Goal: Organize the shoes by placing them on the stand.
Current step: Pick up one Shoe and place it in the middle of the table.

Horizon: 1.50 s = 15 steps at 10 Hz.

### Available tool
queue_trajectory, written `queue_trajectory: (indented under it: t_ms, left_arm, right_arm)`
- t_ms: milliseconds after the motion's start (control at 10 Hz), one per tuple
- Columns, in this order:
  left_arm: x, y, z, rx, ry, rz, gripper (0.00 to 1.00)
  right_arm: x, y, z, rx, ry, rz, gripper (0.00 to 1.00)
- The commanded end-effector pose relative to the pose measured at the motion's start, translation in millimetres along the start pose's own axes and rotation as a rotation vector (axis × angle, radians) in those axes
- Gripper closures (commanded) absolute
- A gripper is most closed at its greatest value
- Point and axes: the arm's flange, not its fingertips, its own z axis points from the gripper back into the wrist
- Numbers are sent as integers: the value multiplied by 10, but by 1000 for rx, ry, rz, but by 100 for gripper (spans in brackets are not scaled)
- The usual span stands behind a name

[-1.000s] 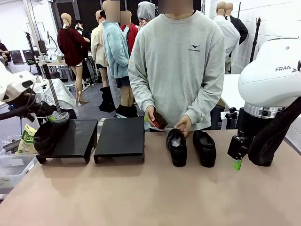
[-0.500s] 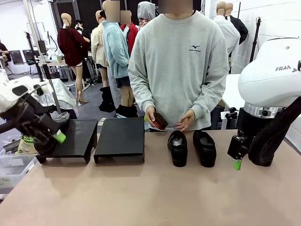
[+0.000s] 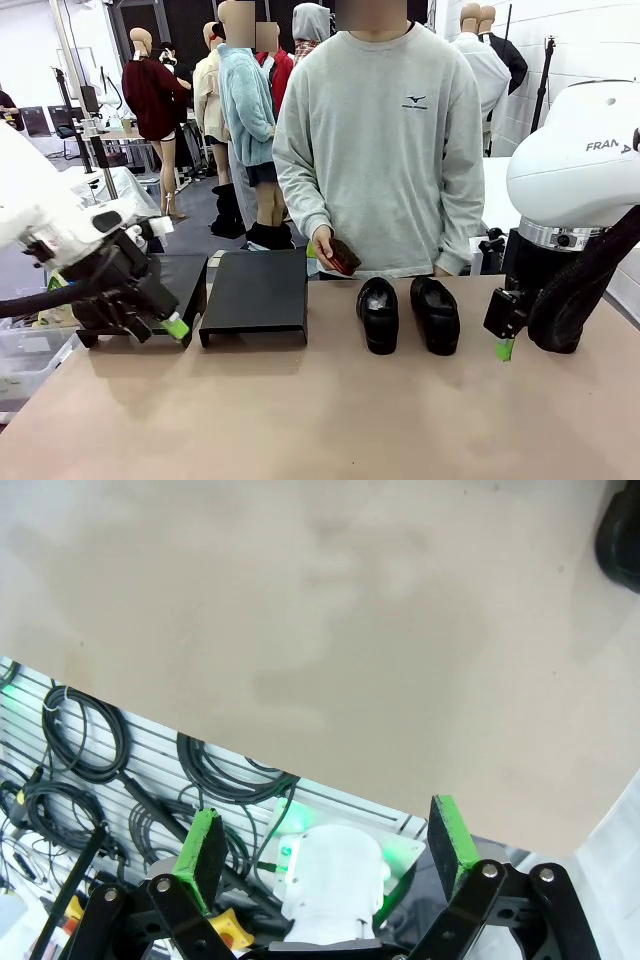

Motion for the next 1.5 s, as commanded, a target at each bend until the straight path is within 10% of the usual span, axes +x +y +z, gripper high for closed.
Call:
queue_trajectory:
  t_ms: [0, 700, 1000, 1400]
  left_arm:
    - [-239, 59, -330, 37, -80, -60, 0]
    - [0, 0, 0, 0, 0, 0, 0]
    - [0, 0, 0, 0, 0, 0, 0]
    - [0, 0, 0, 0, 0, 0, 0]
  right_arm:
    - [5, 18, 1, -5, 1, -12, 0]
    - [0, 0, 0, 0, 0, 0, 0]
    - [-54, -738, -1, 45, -47, -33, 0]
    - [746, -1766, 120, 98, -23, 29, 0]
